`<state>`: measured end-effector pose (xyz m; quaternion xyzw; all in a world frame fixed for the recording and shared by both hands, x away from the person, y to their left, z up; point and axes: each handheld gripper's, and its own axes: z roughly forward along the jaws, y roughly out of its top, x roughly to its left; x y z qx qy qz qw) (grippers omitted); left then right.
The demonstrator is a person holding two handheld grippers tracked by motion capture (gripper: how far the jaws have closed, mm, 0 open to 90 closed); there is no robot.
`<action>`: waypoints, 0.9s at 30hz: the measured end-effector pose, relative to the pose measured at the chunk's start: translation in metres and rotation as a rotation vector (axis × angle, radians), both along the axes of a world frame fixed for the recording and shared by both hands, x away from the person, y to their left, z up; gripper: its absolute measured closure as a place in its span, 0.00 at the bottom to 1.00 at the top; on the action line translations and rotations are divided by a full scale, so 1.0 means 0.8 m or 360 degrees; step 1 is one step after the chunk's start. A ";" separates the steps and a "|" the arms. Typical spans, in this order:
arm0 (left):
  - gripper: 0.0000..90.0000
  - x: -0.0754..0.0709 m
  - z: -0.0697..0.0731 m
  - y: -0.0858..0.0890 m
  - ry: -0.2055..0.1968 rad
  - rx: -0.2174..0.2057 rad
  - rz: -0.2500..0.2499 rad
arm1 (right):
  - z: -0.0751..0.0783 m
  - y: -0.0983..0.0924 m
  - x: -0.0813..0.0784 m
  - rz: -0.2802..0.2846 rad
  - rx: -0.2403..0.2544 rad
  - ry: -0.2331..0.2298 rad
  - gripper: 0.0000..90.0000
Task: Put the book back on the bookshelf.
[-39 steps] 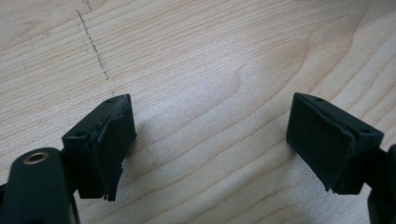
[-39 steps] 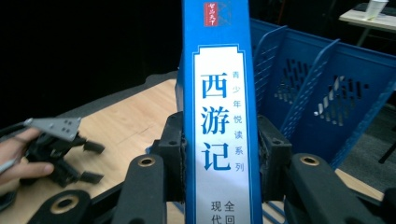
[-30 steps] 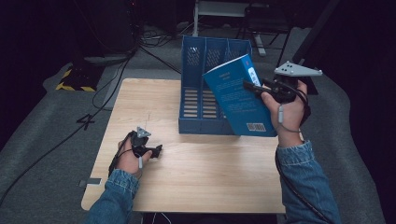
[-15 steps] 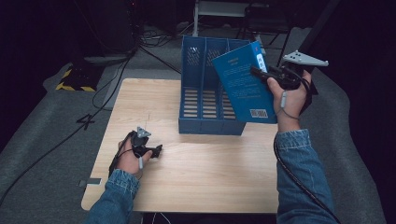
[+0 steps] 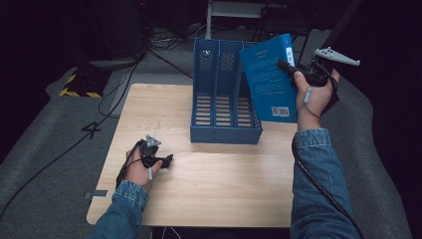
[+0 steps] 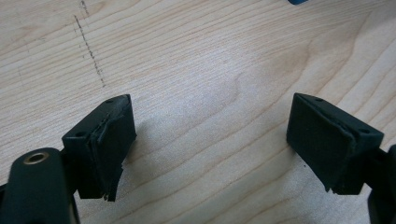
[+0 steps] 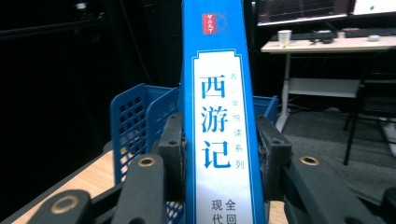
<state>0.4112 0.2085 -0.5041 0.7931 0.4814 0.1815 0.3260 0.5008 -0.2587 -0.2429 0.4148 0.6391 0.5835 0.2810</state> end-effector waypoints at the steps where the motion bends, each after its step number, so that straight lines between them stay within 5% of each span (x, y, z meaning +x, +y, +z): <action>1: 0.18 0.000 0.000 0.000 0.0000 0.0000 0.0000 | 0.000 -0.001 0.002 -0.0021 0.0008 0.0008 0.69; 12: 0.18 0.000 0.000 0.000 0.0000 0.0000 0.0000 | 0.003 -0.003 0.014 -0.0157 -0.0004 0.0030 0.69; 20: 0.18 0.000 0.000 0.000 -0.0005 -0.0002 0.0004 | 0.001 0.028 0.027 -0.0129 0.0003 0.0039 0.69; 27: 0.18 0.000 0.000 0.000 -0.0005 0.0000 0.0003 | -0.009 0.048 0.036 -0.0130 0.0051 -0.0032 0.69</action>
